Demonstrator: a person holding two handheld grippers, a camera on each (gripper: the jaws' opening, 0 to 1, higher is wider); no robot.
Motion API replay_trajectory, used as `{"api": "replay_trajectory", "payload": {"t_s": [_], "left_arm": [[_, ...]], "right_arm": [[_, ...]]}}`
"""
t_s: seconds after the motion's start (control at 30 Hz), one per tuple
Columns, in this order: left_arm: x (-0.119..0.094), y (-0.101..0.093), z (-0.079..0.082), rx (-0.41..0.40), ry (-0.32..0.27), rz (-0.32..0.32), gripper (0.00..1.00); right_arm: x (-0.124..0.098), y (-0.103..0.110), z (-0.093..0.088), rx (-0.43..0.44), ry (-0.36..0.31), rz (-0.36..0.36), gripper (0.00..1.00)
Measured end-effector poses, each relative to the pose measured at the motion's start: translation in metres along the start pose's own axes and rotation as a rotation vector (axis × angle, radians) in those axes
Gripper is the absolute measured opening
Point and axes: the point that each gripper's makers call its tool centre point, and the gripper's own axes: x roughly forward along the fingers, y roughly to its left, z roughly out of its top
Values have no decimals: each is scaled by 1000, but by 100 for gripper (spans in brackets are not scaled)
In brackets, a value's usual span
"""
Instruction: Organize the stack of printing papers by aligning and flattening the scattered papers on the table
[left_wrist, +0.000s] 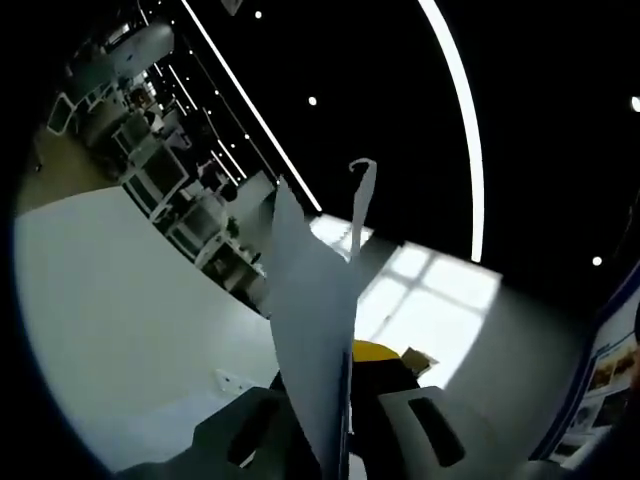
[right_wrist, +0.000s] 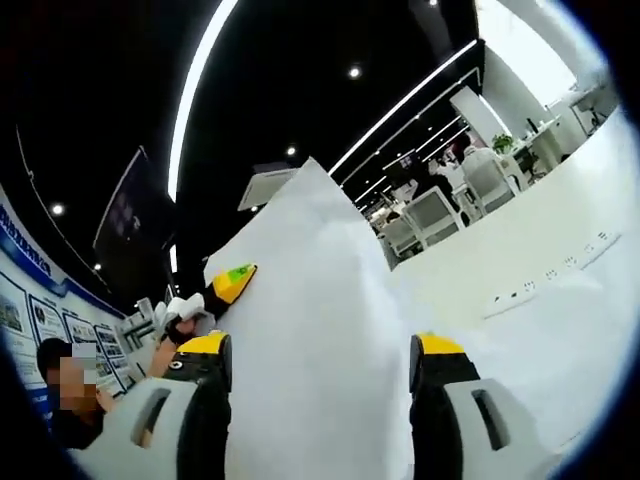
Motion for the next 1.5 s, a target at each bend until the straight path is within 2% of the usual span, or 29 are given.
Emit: {"api": "replay_trajectory", "payload": {"t_s": [0.23,0.43,0.57,0.73,0.83,1.0,1.5], "left_arm": [[1,0,1,3,2,-1,6],[1,-5,2,9,2,-11,6],[1,-12,0,-4,1,-30,6],[3,-32,-2,-12,3,-79,6],[5,-47,-6,-20,18,-122,6],[8,-63,-14,-2,43,-155,6],[7,-50,-13,11,44,-117,6]], "right_arm": [[-14,-25,33,-30,-74,-69,69],[-22,-44,45,-80,-86,-123,69],[-22,-51,43,-104,-73,-142,69],[-16,-57,30,-137,-22,-144,72],[-13,-68,21,-172,4,-177,72],[-15,-95,9,-173,43,-239,71],[-24,-105,20,-163,28,-258,70]]}}
